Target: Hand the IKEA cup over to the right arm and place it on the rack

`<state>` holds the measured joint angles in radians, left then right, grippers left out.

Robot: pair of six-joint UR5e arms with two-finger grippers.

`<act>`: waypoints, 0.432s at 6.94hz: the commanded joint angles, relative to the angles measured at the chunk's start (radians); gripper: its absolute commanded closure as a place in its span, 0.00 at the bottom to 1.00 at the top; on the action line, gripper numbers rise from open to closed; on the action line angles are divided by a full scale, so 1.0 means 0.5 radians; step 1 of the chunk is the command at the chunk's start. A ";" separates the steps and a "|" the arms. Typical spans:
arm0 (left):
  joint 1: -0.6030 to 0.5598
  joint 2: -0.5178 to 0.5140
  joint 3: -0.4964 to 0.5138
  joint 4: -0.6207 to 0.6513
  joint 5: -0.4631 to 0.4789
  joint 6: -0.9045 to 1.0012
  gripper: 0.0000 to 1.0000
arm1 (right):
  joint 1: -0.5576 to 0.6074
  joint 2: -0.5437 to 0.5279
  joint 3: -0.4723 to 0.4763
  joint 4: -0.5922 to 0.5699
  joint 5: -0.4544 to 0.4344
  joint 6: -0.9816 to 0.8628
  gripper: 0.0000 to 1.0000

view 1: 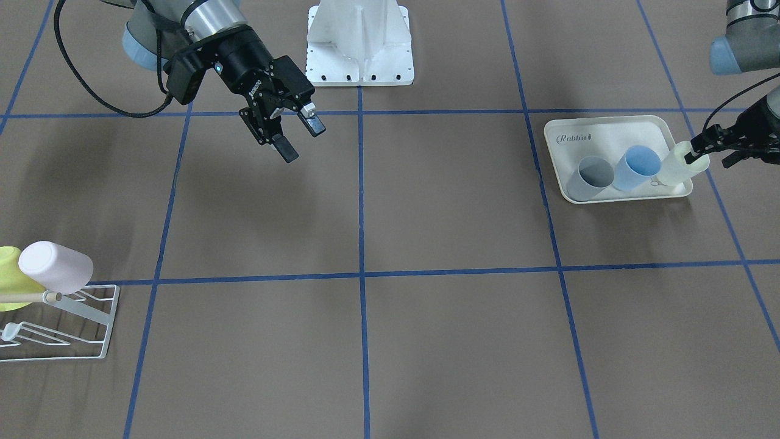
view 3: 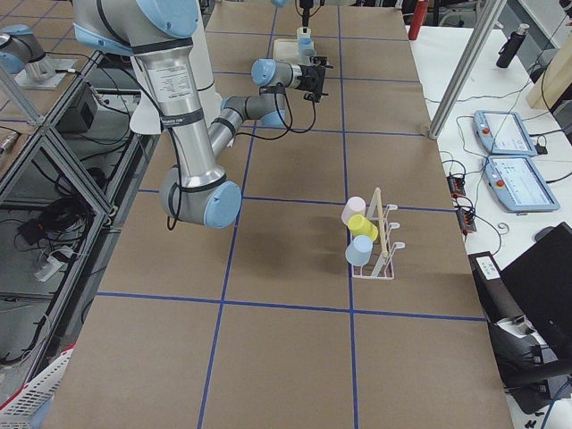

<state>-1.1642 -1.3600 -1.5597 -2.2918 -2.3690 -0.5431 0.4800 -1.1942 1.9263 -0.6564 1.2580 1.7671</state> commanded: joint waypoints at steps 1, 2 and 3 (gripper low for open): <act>0.052 0.008 -0.004 -0.024 0.007 0.006 0.86 | 0.000 0.002 0.001 0.003 0.003 0.000 0.00; 0.046 0.008 -0.007 -0.021 0.013 0.006 1.00 | 0.000 0.002 0.001 0.000 0.003 0.000 0.00; 0.034 0.032 -0.046 -0.012 -0.002 0.003 1.00 | 0.000 0.002 -0.002 0.000 0.003 0.000 0.00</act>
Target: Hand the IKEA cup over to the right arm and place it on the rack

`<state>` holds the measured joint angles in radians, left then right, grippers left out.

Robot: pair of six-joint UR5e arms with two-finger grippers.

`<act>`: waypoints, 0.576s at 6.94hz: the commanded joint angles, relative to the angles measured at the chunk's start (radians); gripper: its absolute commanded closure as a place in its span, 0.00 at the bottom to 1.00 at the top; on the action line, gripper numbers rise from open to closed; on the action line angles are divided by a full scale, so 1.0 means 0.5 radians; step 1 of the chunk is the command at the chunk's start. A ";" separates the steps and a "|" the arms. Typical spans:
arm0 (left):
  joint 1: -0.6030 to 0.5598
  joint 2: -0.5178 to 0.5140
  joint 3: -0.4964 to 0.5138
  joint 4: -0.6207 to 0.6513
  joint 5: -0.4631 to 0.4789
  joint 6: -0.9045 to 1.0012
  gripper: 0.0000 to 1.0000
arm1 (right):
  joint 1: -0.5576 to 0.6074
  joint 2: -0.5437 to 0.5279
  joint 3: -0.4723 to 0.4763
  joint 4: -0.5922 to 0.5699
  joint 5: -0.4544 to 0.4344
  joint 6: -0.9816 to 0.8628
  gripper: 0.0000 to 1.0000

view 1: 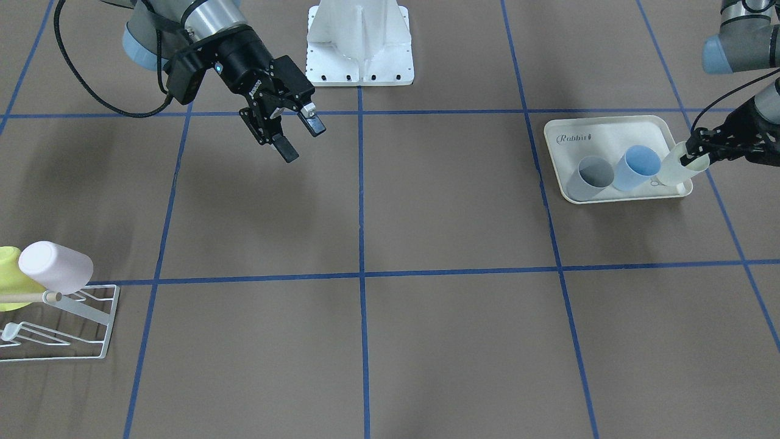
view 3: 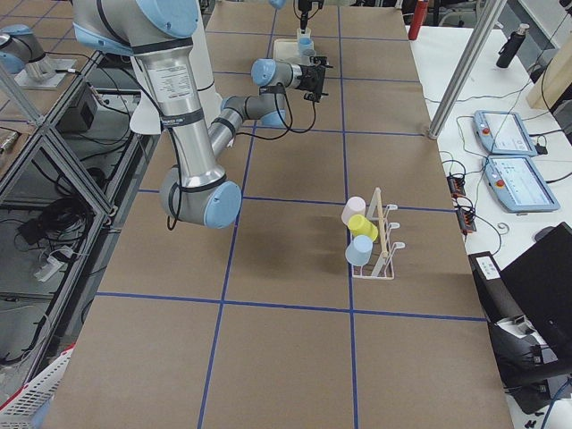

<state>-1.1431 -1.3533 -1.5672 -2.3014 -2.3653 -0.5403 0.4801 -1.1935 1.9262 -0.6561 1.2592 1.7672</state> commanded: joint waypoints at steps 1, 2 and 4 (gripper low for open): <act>-0.036 0.053 -0.086 0.031 -0.079 -0.006 1.00 | 0.000 0.000 -0.002 -0.001 -0.003 0.000 0.00; -0.203 0.053 -0.181 0.183 -0.189 -0.003 1.00 | -0.003 0.000 -0.002 -0.001 -0.003 0.000 0.00; -0.507 0.053 -0.472 0.542 -0.197 -0.002 1.00 | -0.018 0.003 -0.033 0.002 0.000 -0.006 0.00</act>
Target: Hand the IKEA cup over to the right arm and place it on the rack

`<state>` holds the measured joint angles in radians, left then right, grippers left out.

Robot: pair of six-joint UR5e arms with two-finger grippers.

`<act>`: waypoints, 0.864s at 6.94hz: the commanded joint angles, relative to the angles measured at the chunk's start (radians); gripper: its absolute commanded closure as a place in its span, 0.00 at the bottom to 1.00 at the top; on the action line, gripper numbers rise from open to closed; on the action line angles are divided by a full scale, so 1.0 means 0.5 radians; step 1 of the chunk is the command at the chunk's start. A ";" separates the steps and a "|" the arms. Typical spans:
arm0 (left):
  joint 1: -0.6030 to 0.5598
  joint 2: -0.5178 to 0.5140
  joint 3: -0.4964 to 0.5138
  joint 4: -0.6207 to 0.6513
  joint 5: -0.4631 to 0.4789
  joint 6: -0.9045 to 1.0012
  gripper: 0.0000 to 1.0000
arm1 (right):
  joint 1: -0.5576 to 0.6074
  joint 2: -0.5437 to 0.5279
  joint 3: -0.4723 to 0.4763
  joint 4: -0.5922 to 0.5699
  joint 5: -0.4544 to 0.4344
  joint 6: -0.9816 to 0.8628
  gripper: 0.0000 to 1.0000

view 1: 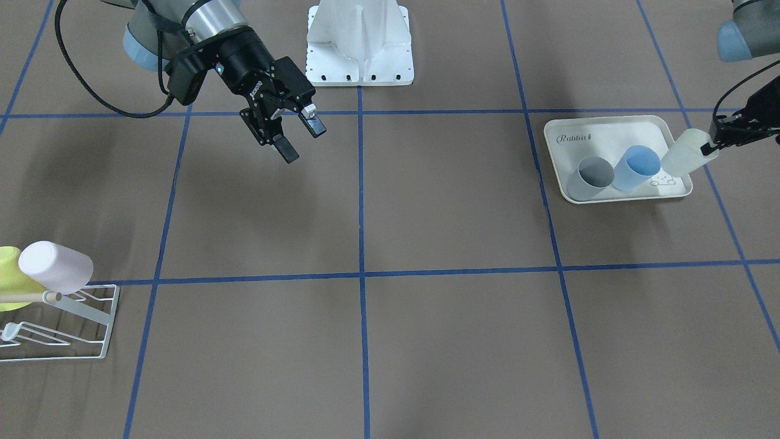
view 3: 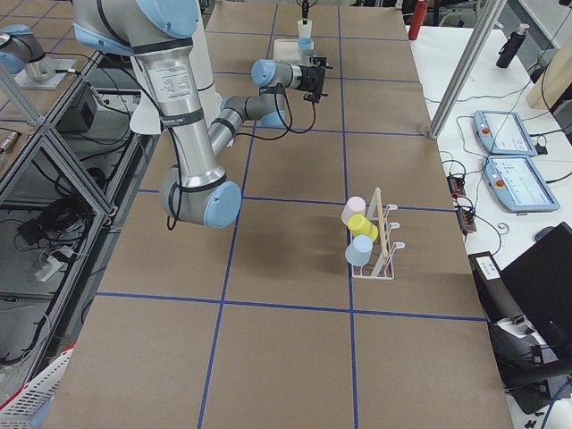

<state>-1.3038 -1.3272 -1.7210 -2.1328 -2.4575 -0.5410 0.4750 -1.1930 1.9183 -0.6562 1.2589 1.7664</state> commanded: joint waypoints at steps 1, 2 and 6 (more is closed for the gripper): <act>-0.339 -0.024 -0.236 0.322 0.009 -0.025 1.00 | -0.014 0.002 -0.020 0.012 0.004 -0.008 0.00; -0.356 -0.112 -0.246 0.335 0.018 -0.177 1.00 | -0.017 0.002 -0.020 0.015 0.004 0.004 0.00; -0.069 -0.538 -0.240 -0.187 0.034 -1.641 1.00 | -0.017 0.051 -0.063 0.024 -0.002 0.087 0.01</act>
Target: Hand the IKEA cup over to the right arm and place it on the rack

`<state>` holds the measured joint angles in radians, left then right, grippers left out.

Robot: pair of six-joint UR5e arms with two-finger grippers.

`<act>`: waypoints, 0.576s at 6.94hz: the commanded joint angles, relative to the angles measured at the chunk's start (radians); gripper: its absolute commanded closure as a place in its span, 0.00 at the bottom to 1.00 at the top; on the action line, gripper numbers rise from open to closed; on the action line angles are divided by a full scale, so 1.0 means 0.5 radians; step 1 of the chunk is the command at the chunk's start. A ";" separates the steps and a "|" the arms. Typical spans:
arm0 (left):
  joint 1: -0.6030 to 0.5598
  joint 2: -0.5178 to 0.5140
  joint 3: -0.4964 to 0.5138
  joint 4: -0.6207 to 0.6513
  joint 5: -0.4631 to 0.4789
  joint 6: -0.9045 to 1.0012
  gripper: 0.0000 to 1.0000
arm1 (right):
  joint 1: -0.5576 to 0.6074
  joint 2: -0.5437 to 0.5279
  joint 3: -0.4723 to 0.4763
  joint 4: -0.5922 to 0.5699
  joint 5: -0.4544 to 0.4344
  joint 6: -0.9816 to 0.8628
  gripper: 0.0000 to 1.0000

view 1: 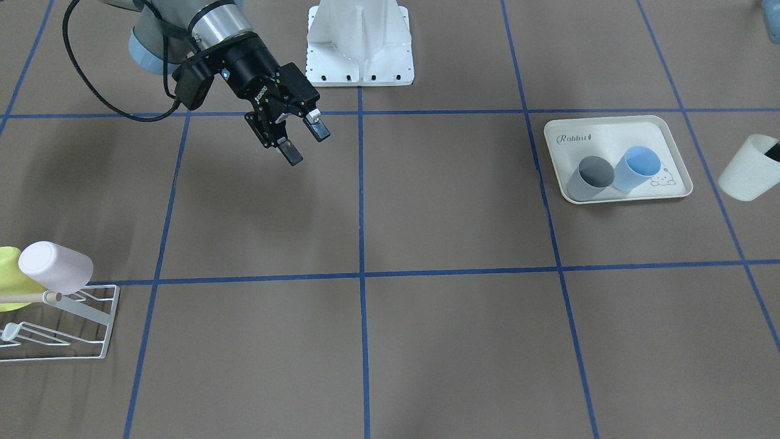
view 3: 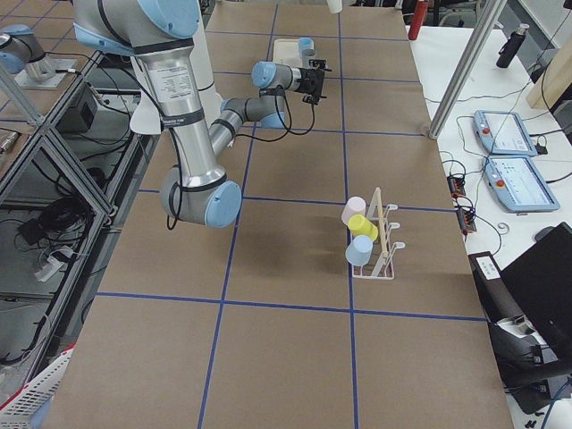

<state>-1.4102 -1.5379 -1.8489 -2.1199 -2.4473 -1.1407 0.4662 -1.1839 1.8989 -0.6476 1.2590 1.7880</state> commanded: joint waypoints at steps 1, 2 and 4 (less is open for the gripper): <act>0.315 -0.276 0.034 -0.364 0.159 -0.850 1.00 | 0.000 0.042 -0.058 0.061 -0.002 0.050 0.01; 0.514 -0.372 0.044 -0.481 0.407 -1.149 1.00 | 0.003 0.042 -0.064 0.086 -0.005 0.053 0.01; 0.852 -0.525 0.090 -0.903 0.849 -1.860 1.00 | 0.003 0.042 -0.064 0.129 -0.005 0.084 0.01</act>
<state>-1.0900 -1.7514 -1.8170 -2.4413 -2.1531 -1.8512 0.4676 -1.1633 1.8687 -0.6007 1.2565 1.8190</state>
